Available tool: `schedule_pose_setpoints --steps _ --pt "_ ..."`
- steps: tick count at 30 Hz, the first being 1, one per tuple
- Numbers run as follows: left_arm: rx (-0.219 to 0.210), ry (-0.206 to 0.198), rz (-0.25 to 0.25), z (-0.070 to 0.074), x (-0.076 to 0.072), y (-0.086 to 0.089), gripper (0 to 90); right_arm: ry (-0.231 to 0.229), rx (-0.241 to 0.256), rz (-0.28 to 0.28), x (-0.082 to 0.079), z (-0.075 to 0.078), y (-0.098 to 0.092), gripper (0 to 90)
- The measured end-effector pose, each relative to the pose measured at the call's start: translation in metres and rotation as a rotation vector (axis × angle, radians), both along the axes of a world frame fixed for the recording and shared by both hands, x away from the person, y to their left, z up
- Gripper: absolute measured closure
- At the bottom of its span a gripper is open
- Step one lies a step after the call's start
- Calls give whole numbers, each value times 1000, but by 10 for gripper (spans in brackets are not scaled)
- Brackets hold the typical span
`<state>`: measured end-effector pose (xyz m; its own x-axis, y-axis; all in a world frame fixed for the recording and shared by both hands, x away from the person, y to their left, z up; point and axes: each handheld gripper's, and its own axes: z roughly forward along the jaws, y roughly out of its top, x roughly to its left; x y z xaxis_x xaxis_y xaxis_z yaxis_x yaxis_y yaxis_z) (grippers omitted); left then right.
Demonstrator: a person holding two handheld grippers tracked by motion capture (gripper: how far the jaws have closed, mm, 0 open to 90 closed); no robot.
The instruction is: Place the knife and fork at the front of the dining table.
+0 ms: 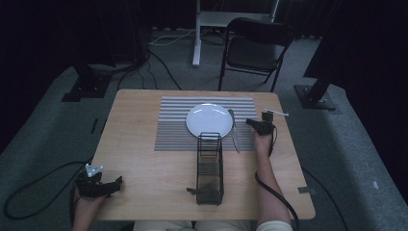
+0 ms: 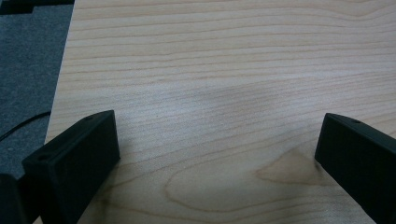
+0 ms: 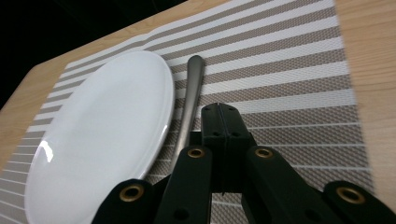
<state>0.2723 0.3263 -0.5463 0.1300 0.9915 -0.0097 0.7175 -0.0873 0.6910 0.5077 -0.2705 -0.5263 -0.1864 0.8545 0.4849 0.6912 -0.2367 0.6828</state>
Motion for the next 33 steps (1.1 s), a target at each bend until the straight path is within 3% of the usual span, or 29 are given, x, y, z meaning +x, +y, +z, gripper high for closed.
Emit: schedule_pose_setpoints --steps 1,6,11,13,14,15,17,18,21,26,28,31,32,33 --pt "0 0 0 0 0 0 0 -1 17 7 -2 -1 -1 900" --pt "6 2 -4 0 -1 -1 0 -6 -52 13 -11 -2 -1 900" --pt "-8 -10 -20 0 -3 -1 0 -47 -98 15 -21 -1 1 874" --pt "-18 -34 -37 1 -6 -2 0 -54 -100 15 -23 -2 1 759" --pt "-23 -43 -45 2 -7 -2 0 -61 -107 11 -24 -2 1 647" --pt "-23 -43 -45 2 -7 -2 0 -61 -107 11 -24 -2 1 647" --pt "-30 -50 -66 2 -8 -2 0 -66 -114 7 -26 -3 0 466" --pt "-34 -79 -94 3 -10 -4 0 -64 -125 -3 -27 -3 0 369" --pt "-63 -115 -117 5 -13 -7 0 -62 -140 11 -31 -5 0 245" --pt "-197 -131 -150 12 -17 -12 0 -116 -153 39 -41 -5 -2 183" --pt "-210 -101 -153 17 -17 -17 0 -124 -163 35 -45 -4 -2 154" --pt "-128 -33 -163 25 -17 -29 0 -120 -187 36 -51 -3 -2 145" --pt "-128 -33 -163 25 -17 -29 0 -120 -187 36 -51 -3 -2 145" --pt "-136 -29 -209 29 -18 -36 0 -130 -194 47 -57 -4 -1 144"
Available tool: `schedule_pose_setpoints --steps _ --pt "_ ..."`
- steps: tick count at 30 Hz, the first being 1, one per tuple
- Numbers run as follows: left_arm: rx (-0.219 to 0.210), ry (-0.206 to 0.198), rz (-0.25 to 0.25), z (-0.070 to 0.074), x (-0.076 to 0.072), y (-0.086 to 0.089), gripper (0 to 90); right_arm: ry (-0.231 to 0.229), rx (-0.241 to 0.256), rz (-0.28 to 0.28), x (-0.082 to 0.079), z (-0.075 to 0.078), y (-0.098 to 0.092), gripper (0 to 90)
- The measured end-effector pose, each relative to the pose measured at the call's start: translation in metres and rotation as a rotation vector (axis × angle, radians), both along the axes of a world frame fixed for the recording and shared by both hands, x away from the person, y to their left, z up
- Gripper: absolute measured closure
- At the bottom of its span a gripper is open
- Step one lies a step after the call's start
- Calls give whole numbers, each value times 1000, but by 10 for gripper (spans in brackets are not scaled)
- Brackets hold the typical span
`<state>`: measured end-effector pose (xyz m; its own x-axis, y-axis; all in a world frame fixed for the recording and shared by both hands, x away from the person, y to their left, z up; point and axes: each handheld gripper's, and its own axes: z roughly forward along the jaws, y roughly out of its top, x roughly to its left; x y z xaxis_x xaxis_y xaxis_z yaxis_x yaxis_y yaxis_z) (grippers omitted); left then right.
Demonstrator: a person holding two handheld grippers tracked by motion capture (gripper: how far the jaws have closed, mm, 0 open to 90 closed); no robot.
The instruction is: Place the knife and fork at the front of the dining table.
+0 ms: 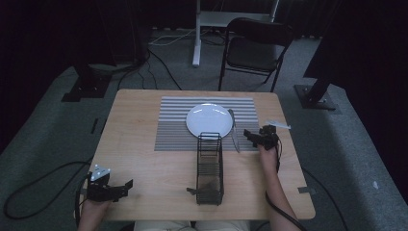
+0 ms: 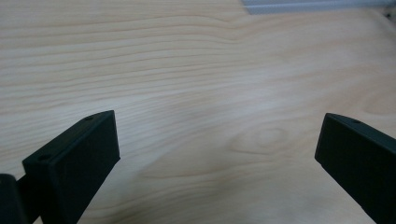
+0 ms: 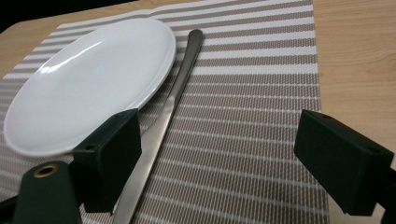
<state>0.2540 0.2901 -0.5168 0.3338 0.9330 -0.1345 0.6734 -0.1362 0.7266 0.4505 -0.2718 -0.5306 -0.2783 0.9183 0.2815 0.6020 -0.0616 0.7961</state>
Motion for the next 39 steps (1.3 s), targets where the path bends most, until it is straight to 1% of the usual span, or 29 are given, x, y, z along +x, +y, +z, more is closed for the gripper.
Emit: schedule_pose_setpoints --steps 2,4,5,10,12,13,14,15,16,18,20,22,24,25,26,27,28,29,31,34,35,36,37,38,39 --pt "-33 -14 -45 5 -2 -7 0 -14 1 -1 -6 -1 -1 144" --pt "-87 -19 -84 9 -3 -14 0 -23 29 -5 -14 -3 -4 144" --pt "-108 -19 -98 10 -3 -17 0 -22 28 -4 -17 -4 -4 144" --pt "-150 -34 -177 19 -3 -36 0 -44 -4 -3 -37 -6 -5 144" --pt "-158 -41 -207 23 -4 -43 0 -44 -6 4 -44 -7 -6 144" --pt "-158 -41 -207 23 -4 -43 0 -44 -6 4 -44 -7 -6 144" --pt "-167 -47 -248 28 -5 -51 0 -44 -6 6 -48 -8 -7 144" --pt "-168 -52 -264 30 -6 -54 0 -44 -8 13 -54 -9 -9 144" --pt "-173 -49 -283 32 -6 -58 0 -43 -7 16 -57 -9 -10 144" --pt "-184 -62 -318 37 -8 -66 0 -43 -7 19 -64 -11 -12 144" --pt "-186 -73 -343 42 -10 -75 0 -41 -14 23 -71 -12 -14 144" --pt "-194 -87 -367 47 -12 -82 0 -47 -13 27 -79 -12 -17 144" --pt "-190 -100 -381 51 -13 -87 0 -50 -4 29 -87 -12 -20 144" --pt "-192 -106 -390 52 -13 -89 33 -53 3 33 -92 -12 -21 144" --pt "-195 -115 -402 56 -14 -94 36 -49 6 36 -95 -12 -22 144" --pt "-197 -117 -405 57 -14 -95 36 -48 2 39 -102 -12 -24 144" --pt "-197 -119 -420 60 -16 -98 36 -47 3 40 -105 -13 -24 145" --pt "-196 -119 -432 62 -17 -101 36 -45 7 48 -111 -13 -26 144" --pt "-211 -119 -467 67 -21 -106 36 -49 1 48 -121 -14 -29 144" --pt "-223 -135 -521 78 -30 -116 51 -44 -2 45 -133 -15 -35 144" --pt "-230 -130 -530 80 -32 -118 51 -41 5 42 -137 -15 -37 144" --pt "-230 -130 -530 80 -32 -118 55 -41 5 42 -137 -15 -37 144" --pt "-235 -147 -557 87 -38 -125 127 -44 11 37 -142 -16 -40 144" --pt "-235 -148 -566 90 -40 -128 147 -43 13 36 -145 -16 -42 144" --pt "-242 -151 -574 92 -41 -130 147 -43 15 33 -147 -16 -43 144"
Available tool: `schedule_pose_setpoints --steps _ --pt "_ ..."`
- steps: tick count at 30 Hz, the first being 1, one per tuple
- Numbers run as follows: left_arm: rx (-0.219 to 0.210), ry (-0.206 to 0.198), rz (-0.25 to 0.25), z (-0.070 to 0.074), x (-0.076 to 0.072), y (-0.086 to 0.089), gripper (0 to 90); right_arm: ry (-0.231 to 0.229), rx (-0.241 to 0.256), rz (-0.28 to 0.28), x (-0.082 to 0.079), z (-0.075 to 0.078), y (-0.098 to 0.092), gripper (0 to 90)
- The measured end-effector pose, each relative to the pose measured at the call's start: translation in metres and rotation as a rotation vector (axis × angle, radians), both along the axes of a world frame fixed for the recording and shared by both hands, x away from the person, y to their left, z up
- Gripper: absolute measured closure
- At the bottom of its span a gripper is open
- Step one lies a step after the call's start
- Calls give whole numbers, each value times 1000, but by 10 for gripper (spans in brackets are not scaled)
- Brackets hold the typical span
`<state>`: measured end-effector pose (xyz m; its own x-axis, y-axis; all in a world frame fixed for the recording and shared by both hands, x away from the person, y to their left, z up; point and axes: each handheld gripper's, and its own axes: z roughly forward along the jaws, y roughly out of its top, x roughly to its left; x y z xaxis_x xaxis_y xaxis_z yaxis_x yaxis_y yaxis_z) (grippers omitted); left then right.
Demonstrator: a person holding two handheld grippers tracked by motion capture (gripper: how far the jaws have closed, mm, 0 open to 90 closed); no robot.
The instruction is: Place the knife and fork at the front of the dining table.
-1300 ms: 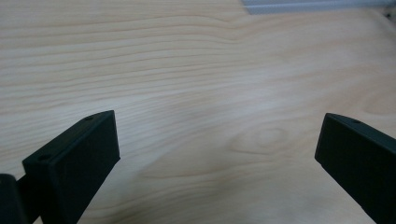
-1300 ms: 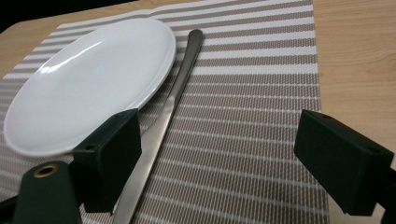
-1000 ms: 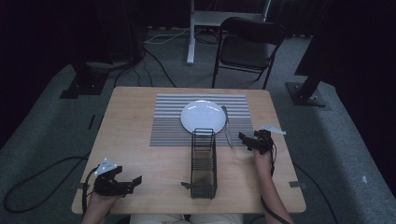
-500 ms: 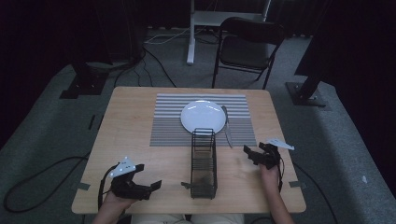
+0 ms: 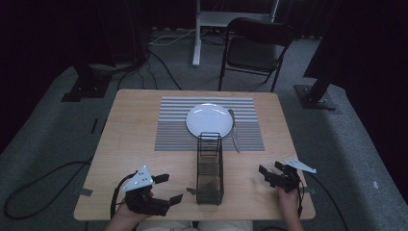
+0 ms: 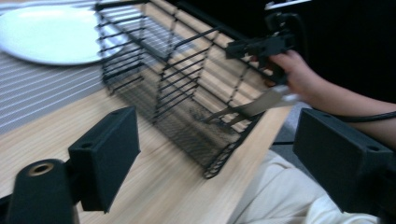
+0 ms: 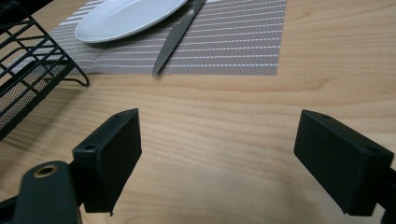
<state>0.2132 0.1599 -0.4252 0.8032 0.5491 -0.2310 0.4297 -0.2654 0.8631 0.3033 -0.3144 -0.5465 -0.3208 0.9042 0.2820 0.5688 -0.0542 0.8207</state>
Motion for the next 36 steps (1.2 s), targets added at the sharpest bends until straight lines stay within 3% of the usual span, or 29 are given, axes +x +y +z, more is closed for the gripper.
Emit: schedule_pose_setpoints --steps 1,2,4,6,8,13,20,33,36 --pt "0 -12 -5 2 -1 -2 175 -3 0 -3 -2 0 -1 144" --pt "-3 -20 -13 2 0 -3 258 -3 2 -5 -3 0 -2 144" --pt "-11 -12 -35 3 1 -6 289 -7 8 -11 -6 0 -4 145" --pt "-13 -18 -56 3 0 -10 439 -7 9 -12 -8 0 -5 145" --pt "-2 -25 -67 4 -1 -13 468 -6 12 -13 -9 0 -6 145" --pt "27 -69 -68 6 -8 -20 465 -9 8 -15 -11 -1 -6 145" --pt "54 -71 -57 -2 0 -28 451 -7 7 -11 -12 -1 -5 146" --pt "28 -67 -16 8 20 -30 463 -6 12 -6 -11 -1 -6 146" --pt "4 -42 -13 8 30 -29 461 -4 18 -5 -11 -1 -6 146"
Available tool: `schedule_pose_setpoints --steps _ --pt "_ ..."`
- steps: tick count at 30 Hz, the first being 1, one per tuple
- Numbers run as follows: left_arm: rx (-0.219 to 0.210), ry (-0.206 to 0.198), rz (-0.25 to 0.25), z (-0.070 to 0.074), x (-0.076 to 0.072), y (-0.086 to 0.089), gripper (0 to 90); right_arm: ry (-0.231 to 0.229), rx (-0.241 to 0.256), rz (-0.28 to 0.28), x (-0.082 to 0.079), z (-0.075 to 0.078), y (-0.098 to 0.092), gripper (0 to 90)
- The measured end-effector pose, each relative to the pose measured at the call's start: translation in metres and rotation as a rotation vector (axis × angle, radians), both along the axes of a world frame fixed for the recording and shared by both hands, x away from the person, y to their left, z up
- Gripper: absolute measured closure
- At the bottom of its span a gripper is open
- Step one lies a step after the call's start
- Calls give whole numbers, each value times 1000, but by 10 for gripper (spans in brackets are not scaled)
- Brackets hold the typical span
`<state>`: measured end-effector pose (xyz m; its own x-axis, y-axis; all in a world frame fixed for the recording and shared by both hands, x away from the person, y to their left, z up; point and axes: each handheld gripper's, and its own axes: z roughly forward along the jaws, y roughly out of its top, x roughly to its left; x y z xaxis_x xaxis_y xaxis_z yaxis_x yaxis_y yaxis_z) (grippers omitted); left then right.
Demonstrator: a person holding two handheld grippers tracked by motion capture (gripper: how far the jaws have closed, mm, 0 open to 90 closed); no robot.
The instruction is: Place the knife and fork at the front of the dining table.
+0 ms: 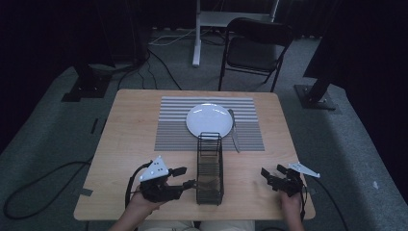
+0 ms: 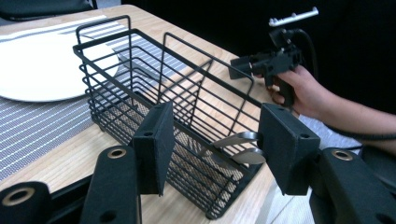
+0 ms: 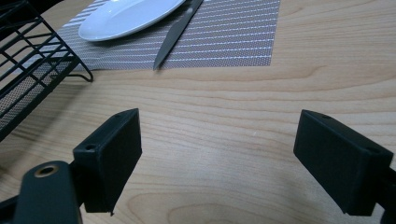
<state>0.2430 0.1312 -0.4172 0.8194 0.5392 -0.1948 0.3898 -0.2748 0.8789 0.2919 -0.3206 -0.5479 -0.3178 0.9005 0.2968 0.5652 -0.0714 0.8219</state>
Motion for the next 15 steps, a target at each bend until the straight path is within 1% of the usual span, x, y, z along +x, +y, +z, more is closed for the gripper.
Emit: schedule_pose_setpoints --steps 2,7,8,9,13,15 --pt "-26 33 -2 0 6 2 460 1 3 0 0 0 0 146" --pt "-28 29 16 3 17 2 461 2 0 1 0 0 0 147" --pt "-28 29 16 3 17 2 461 3 -2 1 0 0 0 147" --pt "-24 24 24 5 22 2 461 4 -2 1 1 0 0 147" --pt "-12 7 69 6 33 5 461 4 1 0 0 0 0 147" --pt "-12 3 75 5 36 4 461 4 -1 2 1 0 0 147"
